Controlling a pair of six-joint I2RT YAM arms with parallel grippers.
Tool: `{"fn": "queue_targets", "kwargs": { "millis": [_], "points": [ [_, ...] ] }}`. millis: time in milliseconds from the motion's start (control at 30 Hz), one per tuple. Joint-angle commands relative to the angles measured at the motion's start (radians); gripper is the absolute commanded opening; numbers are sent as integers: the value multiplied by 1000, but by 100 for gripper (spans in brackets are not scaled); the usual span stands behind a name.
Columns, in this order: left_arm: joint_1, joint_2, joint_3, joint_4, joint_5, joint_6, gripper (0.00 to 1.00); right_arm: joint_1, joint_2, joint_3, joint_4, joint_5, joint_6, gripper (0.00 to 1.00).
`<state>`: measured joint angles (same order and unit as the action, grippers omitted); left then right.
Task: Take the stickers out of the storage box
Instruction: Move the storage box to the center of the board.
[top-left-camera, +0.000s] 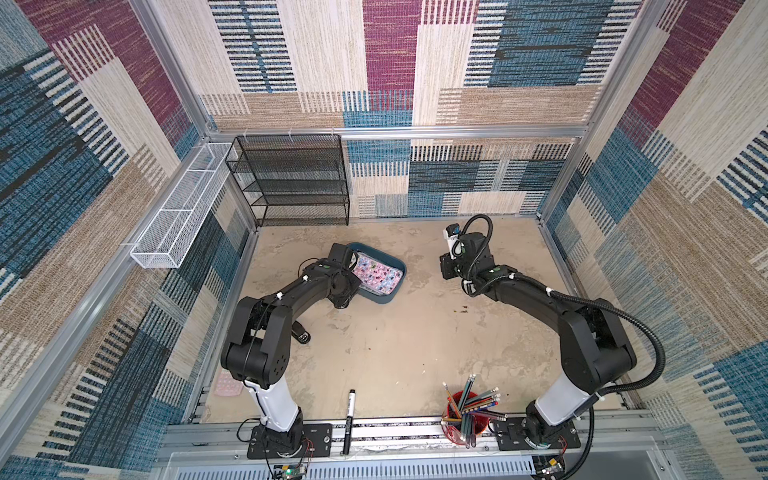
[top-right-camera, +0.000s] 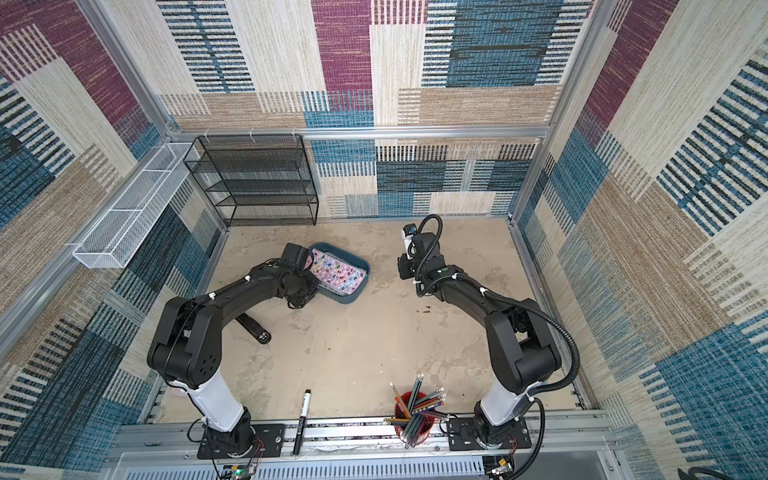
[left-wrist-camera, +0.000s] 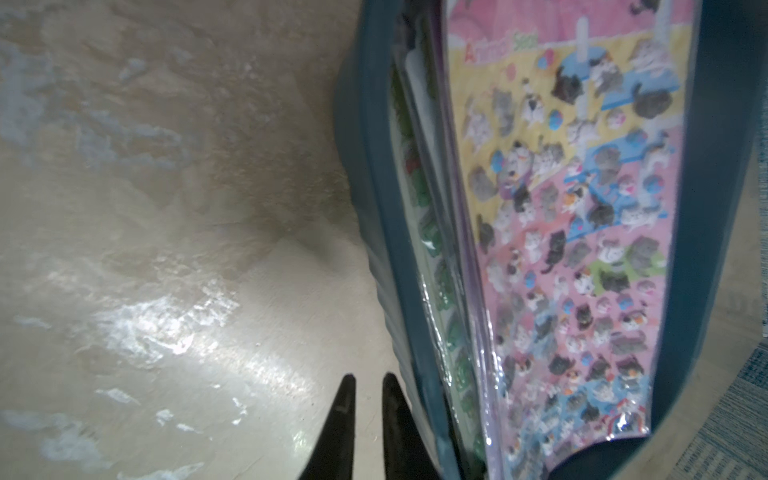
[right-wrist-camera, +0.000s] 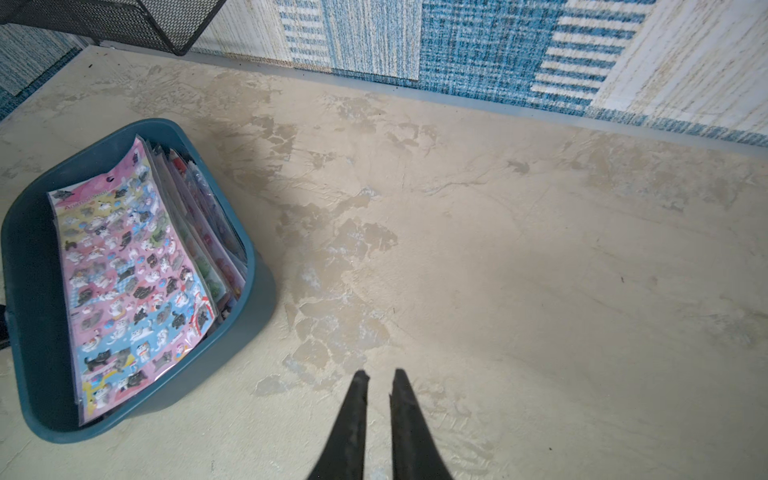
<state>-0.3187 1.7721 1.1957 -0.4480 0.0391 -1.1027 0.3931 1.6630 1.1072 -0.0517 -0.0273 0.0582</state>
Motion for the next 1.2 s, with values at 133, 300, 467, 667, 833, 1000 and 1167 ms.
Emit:
{"fn": "queue_targets", "kwargs": {
  "millis": [133, 300, 467, 667, 833, 1000, 1167],
  "points": [
    [-1, -53, 27, -31, 77, 89, 22, 4, -20, 9, -9, -19, 22, 17],
    [-3, -129, 37, -80, 4, 104, 47, 3, -8, 31, -25, -25, 28, 18],
    [-2, -51, 111, -142, -27, 124, 58, 6, -9, 54, -37, -28, 28, 21],
    [-2, 81, 202, -193, 14, 136, 44, 6, -17, 57, -49, -22, 30, 23],
    [-9, 126, 265, -233, 26, 166, 18, 6, -26, 56, -68, -27, 40, 23],
    [-39, 133, 300, -288, 6, 218, 0, 11, -66, 34, -80, -84, 80, 23],
    [-96, 124, 289, -324, 2, 239, 0, 35, -174, -47, -97, -98, 129, 24]
  ]
}}
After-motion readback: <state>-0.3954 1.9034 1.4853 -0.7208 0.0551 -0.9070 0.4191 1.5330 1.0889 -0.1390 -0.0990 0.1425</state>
